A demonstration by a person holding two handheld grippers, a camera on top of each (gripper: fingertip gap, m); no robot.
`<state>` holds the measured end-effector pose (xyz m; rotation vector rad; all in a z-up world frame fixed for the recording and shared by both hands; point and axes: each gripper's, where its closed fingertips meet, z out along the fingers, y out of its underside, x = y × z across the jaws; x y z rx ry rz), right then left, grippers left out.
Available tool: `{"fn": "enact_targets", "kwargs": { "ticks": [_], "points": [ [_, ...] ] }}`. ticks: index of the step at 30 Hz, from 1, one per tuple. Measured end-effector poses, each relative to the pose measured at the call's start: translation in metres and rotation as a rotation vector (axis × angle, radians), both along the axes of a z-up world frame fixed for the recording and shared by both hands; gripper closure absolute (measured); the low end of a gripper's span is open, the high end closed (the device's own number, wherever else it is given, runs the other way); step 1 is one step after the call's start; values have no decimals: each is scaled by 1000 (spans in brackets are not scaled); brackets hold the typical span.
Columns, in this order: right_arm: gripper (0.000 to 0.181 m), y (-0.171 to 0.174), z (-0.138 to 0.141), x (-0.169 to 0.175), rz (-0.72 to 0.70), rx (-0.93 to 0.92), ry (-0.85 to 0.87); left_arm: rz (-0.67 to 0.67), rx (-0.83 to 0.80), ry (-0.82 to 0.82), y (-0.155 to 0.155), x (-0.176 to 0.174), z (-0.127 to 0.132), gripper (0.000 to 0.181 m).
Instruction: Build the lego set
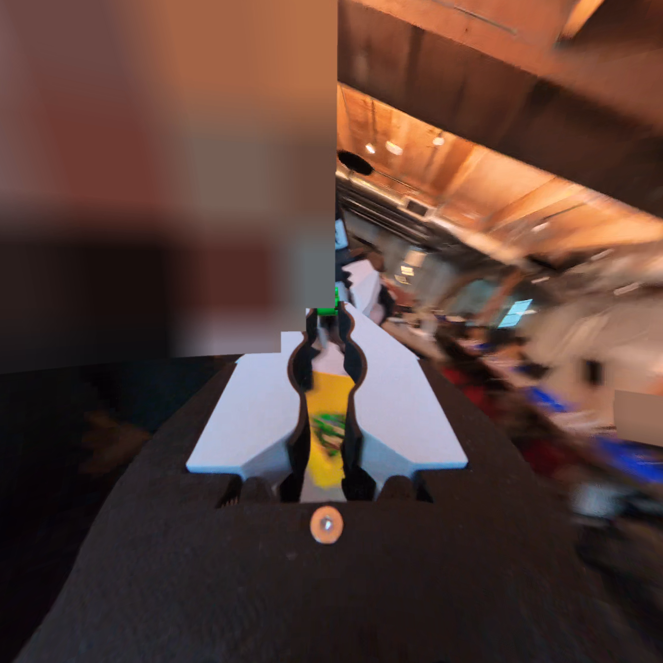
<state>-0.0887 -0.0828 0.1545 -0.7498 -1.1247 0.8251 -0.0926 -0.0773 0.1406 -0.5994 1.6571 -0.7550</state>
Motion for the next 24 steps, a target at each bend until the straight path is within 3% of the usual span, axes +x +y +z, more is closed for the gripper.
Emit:
{"fn": "enact_targets", "kwargs": {
  "ticks": [1,19,22,24],
  "points": [
    [172,-1,-2,-2,-45,56,-30,0,7,0,-1,0,0,163],
    [171,5,-13,-14,-129,129,-136,-40,54,13,-10,-1,-5,171],
    [172,11,-13,-15,-150,117,-127,-4,63,9,-4,0,-4,172],
    [160,14,-8,-10,-170,96,-88,55,60,21,8,-3,-4,172]
  ]
}}
